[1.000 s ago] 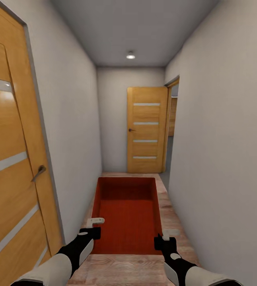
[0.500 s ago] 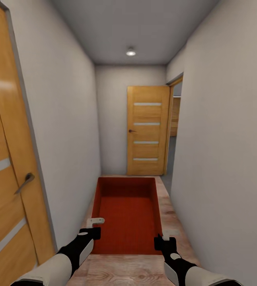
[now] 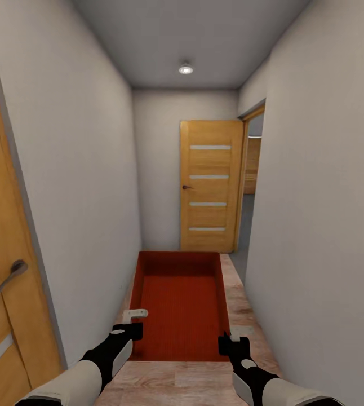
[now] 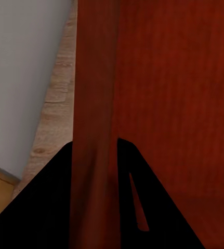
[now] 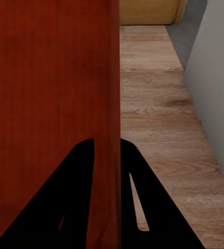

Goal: Move the two storage containers from the living room to the garage. In the garage, place one container on the floor and stack the other container on top of it (either order is fine).

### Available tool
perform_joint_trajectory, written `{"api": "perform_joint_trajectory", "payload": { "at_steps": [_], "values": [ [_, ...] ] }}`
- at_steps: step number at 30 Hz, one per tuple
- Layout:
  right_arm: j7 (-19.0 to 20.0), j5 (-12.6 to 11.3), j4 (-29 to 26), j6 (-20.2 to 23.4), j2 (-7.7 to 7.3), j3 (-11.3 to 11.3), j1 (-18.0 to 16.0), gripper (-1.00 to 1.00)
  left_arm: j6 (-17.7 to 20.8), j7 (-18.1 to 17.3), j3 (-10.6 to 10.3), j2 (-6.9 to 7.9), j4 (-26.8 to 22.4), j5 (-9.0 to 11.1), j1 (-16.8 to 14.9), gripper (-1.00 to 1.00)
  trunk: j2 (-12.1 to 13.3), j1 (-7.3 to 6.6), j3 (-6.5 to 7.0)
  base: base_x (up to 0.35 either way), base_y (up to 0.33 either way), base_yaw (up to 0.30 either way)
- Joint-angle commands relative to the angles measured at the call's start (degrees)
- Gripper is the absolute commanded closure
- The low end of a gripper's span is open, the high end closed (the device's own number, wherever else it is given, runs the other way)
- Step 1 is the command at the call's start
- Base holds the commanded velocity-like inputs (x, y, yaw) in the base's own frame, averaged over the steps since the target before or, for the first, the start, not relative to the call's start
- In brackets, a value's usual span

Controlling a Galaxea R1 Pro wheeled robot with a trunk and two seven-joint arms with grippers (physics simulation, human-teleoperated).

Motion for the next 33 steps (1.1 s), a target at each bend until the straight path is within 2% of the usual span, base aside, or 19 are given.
{"api": "perform_joint_trajectory", "payload": {
  "at_steps": [1,33],
  "values": [
    [-0.3,-1.1,-0.1,-0.9,-0.41,-2.3,-0.1,1.0,0.4,0.7,4.7,0.29,0.0,0.2,-0.1,1.0,-0.1,0.04,-0.09,0.324,0.0,0.0],
    [-0.4,-1.1,-0.1,-0.8,-0.41,-2.3,-0.1,1.0,0.4,0.7,4.7,0.28,0.0,0.2,-0.1,1.0,-0.1,0.04,-0.09,0.324,0.0,0.0]
  ]
}}
